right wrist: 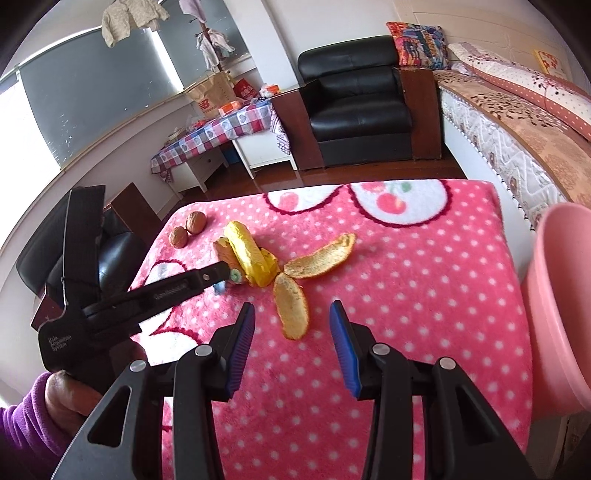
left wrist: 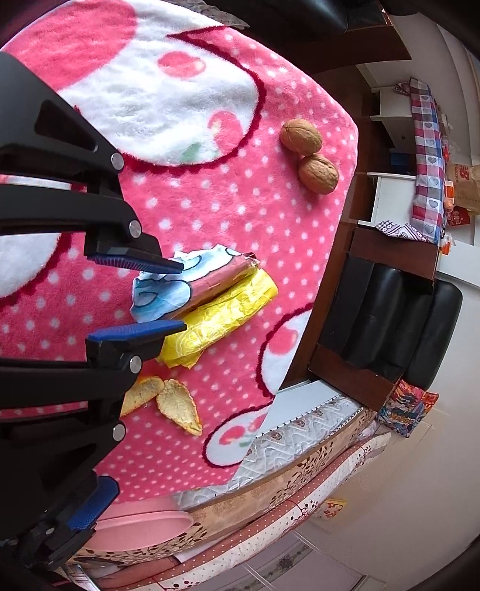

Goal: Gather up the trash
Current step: 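Grasp the folded paper item with the left tool while the right tool grasps the yellow wrapper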

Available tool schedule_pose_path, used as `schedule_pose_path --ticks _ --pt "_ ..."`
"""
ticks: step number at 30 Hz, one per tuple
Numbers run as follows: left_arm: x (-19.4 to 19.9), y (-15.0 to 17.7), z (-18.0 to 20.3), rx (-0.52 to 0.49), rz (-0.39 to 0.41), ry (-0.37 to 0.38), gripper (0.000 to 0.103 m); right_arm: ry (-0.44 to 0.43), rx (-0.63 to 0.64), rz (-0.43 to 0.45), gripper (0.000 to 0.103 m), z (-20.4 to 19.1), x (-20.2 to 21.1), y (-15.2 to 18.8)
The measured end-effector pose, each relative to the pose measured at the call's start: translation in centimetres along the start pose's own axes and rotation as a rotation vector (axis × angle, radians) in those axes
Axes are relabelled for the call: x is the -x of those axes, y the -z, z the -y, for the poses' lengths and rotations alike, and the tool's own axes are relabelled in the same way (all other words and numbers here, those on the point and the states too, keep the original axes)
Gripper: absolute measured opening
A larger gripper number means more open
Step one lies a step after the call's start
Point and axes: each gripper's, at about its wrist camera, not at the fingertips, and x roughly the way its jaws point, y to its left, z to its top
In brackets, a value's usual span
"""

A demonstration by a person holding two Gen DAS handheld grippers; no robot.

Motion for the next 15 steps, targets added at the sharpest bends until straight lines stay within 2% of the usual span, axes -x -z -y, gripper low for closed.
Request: schedule_pose_path --ticks 1,2,6,15 --pt "0.0 0.1 -0.1 -0.004 0.002 0.006 0.024 -0.004 0.01 -0.002 0.041 -0.3 -0.4 -0.3" --pt "0.0 0.1 -0.3 -0.008 0.002 0.015 0.015 -0.008 0.018 -0.004 0.041 -0.7 -0.7 -0.5" --pt "0.6 0.3 -1.2 -0.005 0.01 0.03 0.007 -0.021 0.051 -0.017 0.041 -2.0 -2.6 -1.3" --pt "2.9 0.6 -4.1 0.03 0.04 0.032 0.006 -0.029 0.106 -0.069 0.042 -4.4 -7.4 -2.8"
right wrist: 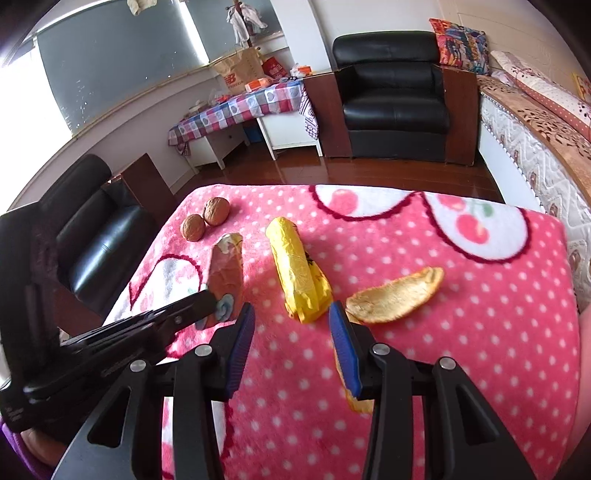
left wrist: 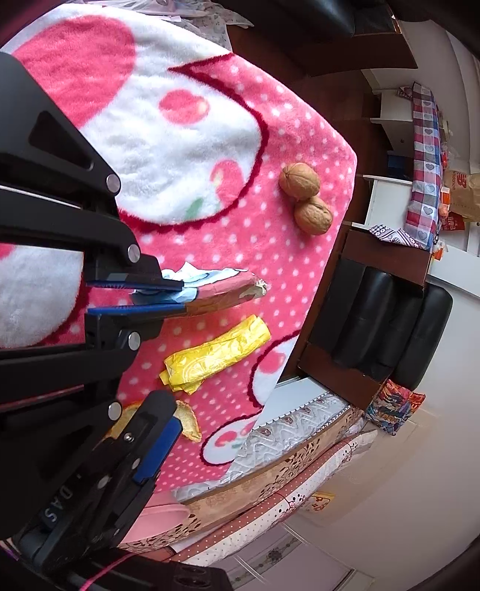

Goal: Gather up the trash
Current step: 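Grasp the folded paper item with the left tool while the right tool grasps the yellow wrapper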

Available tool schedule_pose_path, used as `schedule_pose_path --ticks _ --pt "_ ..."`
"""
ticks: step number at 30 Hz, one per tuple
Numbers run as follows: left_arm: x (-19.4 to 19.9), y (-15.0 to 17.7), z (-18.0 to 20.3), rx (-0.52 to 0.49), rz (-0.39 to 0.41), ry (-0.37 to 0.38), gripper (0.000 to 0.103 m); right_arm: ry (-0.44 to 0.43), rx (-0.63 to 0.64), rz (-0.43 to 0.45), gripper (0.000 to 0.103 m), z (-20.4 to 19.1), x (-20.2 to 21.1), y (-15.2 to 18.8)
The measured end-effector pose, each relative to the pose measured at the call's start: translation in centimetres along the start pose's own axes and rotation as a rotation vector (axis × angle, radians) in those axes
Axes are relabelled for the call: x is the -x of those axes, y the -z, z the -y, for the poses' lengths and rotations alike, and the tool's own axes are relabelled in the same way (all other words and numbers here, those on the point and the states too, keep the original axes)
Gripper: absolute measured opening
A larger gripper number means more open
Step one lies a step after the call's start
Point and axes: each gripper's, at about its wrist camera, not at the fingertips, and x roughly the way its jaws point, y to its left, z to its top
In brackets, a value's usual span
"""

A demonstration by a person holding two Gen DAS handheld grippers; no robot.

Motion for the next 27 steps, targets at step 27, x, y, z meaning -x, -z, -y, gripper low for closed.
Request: schedule_pose_path --ticks 27 --pt "3.1 0.5 0.6 -0.034 0.04 0.021 0.006 0.003 -0.058 -0.022 0.008 -1.1 2.7 1.7"
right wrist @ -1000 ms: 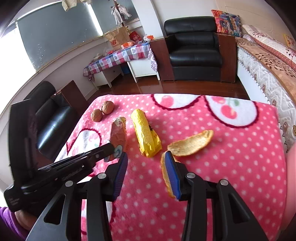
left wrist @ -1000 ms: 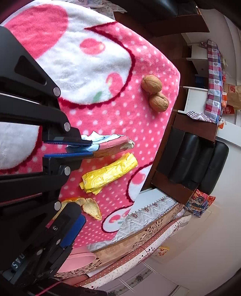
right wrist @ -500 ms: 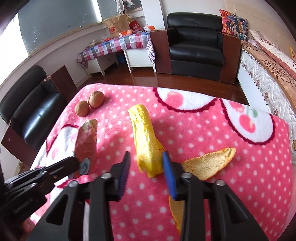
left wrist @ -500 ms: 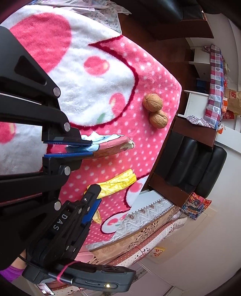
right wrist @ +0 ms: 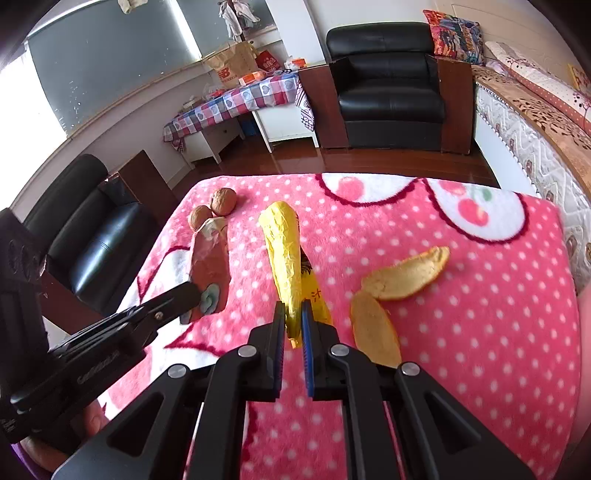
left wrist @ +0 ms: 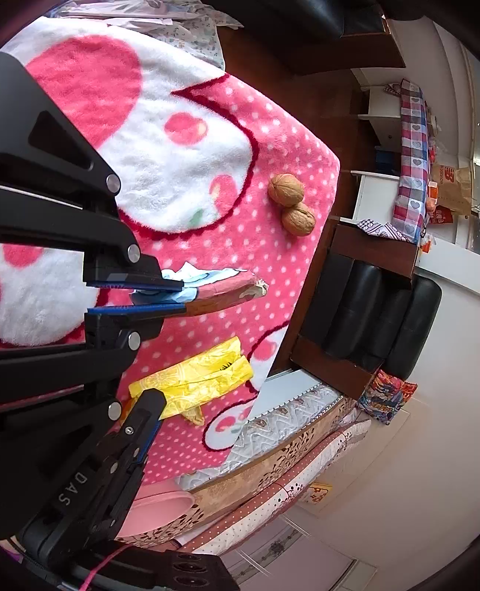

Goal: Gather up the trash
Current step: 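Grasp the folded paper item with the left tool while the right tool grasps the yellow wrapper, then carry the paper and yellow wrapper over the pink bucket and open both tools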

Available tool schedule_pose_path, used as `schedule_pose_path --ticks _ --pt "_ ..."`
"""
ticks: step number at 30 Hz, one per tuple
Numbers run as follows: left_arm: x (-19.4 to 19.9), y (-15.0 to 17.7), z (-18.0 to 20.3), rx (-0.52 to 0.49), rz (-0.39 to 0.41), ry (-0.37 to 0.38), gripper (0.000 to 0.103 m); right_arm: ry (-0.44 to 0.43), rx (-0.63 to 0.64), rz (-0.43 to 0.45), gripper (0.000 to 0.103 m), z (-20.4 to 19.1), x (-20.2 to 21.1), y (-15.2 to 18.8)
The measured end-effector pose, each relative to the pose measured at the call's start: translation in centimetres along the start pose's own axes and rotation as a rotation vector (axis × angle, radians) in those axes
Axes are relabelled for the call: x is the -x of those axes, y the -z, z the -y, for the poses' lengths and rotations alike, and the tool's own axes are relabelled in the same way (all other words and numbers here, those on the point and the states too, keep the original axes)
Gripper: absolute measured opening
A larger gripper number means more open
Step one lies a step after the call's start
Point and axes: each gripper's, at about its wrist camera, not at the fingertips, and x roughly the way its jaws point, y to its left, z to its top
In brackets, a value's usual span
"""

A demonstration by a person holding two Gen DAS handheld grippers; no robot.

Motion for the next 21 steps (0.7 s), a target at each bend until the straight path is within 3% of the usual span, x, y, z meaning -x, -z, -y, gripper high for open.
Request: schedule_pose_path --ticks 21 --pt "3.2 3.3 7.7 -0.175 0.047 0.015 0.006 0.01 -0.137 0.111 0.008 3.0 10.6 6.9"
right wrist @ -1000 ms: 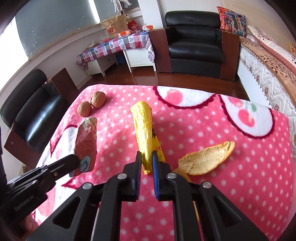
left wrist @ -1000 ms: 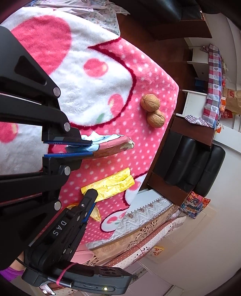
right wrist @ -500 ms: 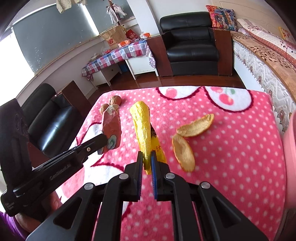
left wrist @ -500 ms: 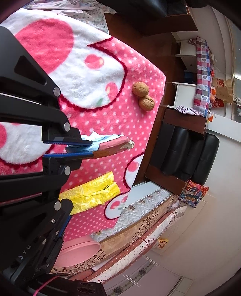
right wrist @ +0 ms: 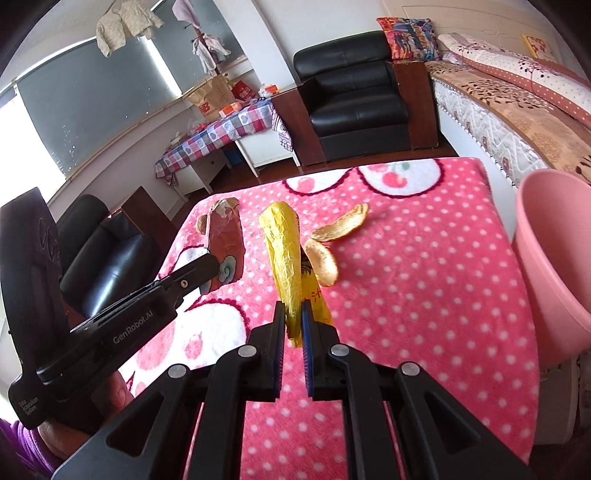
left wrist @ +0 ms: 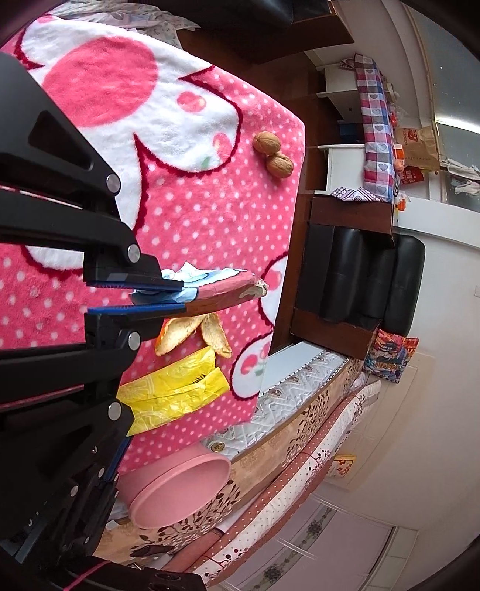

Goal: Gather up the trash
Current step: 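Carry the paper and yellow wrapper over the pink bucket and open both tools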

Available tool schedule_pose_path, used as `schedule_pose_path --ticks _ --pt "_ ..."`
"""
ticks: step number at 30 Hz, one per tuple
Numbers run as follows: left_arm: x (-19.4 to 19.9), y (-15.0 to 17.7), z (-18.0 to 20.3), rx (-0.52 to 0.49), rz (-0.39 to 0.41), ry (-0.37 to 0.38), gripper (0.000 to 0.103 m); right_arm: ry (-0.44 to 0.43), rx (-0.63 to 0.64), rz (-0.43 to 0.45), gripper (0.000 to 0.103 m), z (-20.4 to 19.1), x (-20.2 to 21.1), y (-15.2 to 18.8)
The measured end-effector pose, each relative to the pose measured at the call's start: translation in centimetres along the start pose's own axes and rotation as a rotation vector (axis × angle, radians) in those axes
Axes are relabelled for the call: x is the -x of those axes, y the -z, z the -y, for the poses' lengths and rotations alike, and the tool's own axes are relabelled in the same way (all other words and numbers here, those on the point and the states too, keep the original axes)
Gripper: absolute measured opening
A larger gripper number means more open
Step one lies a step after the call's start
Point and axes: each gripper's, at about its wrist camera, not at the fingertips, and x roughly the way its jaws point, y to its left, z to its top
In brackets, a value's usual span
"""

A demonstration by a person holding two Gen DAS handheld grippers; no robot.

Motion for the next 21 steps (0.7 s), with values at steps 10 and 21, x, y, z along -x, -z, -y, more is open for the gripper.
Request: schedule_pose_path --ticks 10,21 --pt "0.1 1.3 4.5 -0.072 -0.005 0.064 0.006 0.037 -0.055 0.063 0.008 3.2 3.7 0.6" --pt "-0.5 1.6 10.0 -0.151 -0.002 0.186 0.006 0.125 -0.131 0.149 0.008 8.0 7.1 0.6"
